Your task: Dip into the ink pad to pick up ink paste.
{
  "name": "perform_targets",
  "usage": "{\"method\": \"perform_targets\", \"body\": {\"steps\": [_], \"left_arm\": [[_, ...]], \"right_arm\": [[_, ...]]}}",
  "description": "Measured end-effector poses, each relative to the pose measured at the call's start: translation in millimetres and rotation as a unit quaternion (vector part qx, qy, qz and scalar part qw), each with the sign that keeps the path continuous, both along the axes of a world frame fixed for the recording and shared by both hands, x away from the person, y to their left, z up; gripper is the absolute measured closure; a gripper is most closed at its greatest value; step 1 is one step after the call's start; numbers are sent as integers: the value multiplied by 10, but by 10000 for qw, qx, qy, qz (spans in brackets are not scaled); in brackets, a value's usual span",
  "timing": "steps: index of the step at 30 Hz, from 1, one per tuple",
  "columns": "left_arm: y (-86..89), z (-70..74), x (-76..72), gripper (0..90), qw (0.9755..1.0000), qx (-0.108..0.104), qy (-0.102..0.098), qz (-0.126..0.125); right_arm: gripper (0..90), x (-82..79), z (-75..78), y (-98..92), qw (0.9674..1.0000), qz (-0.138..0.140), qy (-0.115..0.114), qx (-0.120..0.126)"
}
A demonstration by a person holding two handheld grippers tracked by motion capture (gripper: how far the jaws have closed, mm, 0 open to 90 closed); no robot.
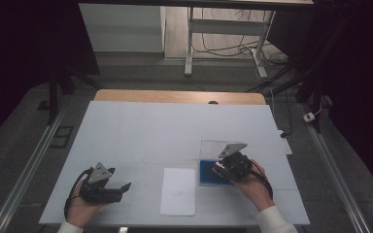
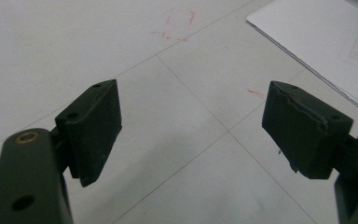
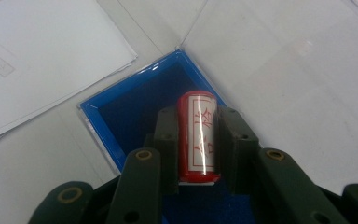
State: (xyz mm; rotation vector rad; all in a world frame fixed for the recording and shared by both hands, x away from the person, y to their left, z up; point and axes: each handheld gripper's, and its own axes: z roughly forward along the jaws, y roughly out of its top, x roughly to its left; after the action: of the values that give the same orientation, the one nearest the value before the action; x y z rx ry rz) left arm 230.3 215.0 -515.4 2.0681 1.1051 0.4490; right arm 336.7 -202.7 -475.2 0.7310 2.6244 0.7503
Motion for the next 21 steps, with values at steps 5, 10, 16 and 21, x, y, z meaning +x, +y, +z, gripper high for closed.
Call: {"method": "perform_targets", "body": {"steps": [5, 10, 16, 21], "left_arm": [[7, -3, 0, 200, 10000, -3, 2, 13], [6, -11, 4, 200, 10000, 14, 26, 4], [7, -10, 4, 200, 10000, 9, 24, 0], [0, -4, 0, 201, 10000, 3, 18, 4]], "right_arm": [[708, 11, -6, -8, 10000, -9, 50, 57], [708, 23, -13, -30, 9999, 10, 67, 111], [708, 25, -17, -33, 9999, 6, 83, 140], [708, 23, -29, -47, 9997, 0, 76, 228]]}}
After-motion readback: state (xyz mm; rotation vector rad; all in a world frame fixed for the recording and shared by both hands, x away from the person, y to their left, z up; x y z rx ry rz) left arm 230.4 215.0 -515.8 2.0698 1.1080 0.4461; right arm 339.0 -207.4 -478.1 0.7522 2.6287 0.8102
